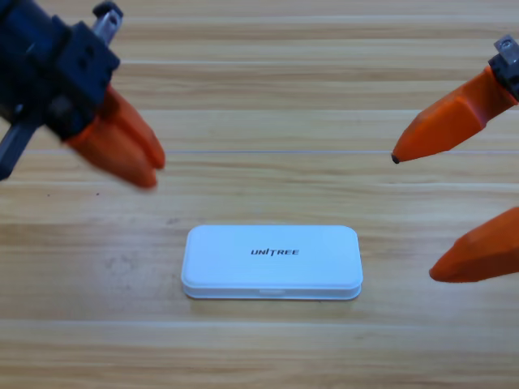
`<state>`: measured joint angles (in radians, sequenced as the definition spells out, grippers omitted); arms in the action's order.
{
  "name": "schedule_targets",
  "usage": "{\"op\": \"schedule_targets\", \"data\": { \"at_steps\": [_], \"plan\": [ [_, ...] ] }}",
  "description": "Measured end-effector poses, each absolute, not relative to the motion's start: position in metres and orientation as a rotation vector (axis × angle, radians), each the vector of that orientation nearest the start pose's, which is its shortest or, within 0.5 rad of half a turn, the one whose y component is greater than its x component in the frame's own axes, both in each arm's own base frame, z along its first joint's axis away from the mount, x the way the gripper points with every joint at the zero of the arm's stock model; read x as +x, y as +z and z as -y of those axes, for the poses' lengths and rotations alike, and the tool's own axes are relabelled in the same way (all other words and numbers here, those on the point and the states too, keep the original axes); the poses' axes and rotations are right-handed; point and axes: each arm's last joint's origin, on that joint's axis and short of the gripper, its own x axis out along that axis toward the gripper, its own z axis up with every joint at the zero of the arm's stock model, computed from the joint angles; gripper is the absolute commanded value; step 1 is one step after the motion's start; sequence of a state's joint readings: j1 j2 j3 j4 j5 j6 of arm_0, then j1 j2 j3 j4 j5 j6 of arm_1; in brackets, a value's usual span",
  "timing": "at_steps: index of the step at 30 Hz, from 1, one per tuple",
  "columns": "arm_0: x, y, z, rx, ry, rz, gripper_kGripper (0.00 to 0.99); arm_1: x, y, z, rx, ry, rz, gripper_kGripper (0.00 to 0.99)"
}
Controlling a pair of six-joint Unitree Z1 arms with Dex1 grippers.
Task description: Clean up eraser and pencils
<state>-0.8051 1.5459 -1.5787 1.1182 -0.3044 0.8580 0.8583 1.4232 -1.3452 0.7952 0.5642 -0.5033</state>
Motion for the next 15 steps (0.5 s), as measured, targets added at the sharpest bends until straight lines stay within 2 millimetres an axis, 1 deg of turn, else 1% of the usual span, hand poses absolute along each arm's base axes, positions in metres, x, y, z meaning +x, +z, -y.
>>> {"op": "schedule_targets", "data": {
  "at_steps": [1, 3, 6, 9, 12, 15],
  "plan": [
    [0.163, 0.415, 0.204, 0.962, -1.445, -0.624, 0.990, 0.138, 0.404, -0.200, -0.525, 1.539, -0.586, 0.983],
    [0.154, 0.413, 0.212, 0.942, -1.454, -0.655, 0.990, 0.138, 0.404, -0.200, -0.525, 1.539, -0.586, 0.983],
    [0.148, 0.408, 0.221, 0.965, -1.480, -0.667, 0.990, 0.138, 0.404, -0.200, -0.525, 1.539, -0.586, 0.983],
    [0.150, 0.400, 0.230, 0.979, -1.482, -0.698, 0.990, 0.138, 0.404, -0.200, -0.525, 1.539, -0.586, 0.983],
    [0.154, 0.395, 0.234, 0.995, -1.400, -0.743, 0.990, 0.138, 0.404, -0.200, -0.525, 1.539, -0.586, 0.983],
    [0.158, 0.397, 0.236, 0.958, -1.334, -0.744, 0.990, 0.138, 0.404, -0.200, -0.525, 1.539, -0.586, 0.983]
  ]
}}
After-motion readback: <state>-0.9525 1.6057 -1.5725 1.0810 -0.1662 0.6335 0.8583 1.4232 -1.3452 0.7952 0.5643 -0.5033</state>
